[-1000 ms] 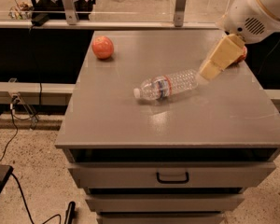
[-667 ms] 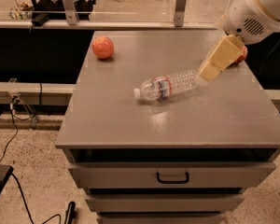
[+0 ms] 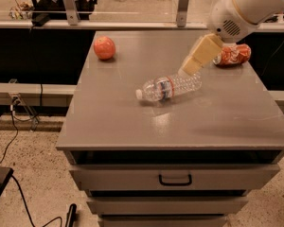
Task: Pick apple
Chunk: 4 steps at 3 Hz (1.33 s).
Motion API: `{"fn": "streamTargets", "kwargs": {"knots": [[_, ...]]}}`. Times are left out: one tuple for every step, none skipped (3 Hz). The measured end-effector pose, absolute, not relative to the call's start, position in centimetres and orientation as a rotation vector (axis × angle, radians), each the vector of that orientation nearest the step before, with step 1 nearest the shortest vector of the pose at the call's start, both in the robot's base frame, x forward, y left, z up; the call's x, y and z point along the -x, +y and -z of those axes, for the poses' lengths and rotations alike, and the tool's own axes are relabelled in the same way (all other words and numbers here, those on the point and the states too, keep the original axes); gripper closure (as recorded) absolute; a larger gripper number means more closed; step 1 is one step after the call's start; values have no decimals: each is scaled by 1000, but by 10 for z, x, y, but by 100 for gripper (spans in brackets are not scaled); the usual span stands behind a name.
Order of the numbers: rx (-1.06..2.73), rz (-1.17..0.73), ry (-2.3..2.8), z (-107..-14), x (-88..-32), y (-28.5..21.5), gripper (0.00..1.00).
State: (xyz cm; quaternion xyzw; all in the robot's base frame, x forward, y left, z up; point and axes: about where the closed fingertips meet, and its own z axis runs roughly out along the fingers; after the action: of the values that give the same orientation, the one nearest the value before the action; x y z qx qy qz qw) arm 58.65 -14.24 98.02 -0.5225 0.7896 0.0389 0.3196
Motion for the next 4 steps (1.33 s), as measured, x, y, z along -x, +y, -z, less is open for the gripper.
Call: {"fn": "streamTargets", "kwargs": {"knots": [[1305, -104, 2024, -973, -636, -110, 0], [1217, -139, 1955, -970, -673, -64, 0], [1178, -129, 1917, -980, -683, -61, 0], [1178, -129, 1917, -980, -683, -61, 0]]}}
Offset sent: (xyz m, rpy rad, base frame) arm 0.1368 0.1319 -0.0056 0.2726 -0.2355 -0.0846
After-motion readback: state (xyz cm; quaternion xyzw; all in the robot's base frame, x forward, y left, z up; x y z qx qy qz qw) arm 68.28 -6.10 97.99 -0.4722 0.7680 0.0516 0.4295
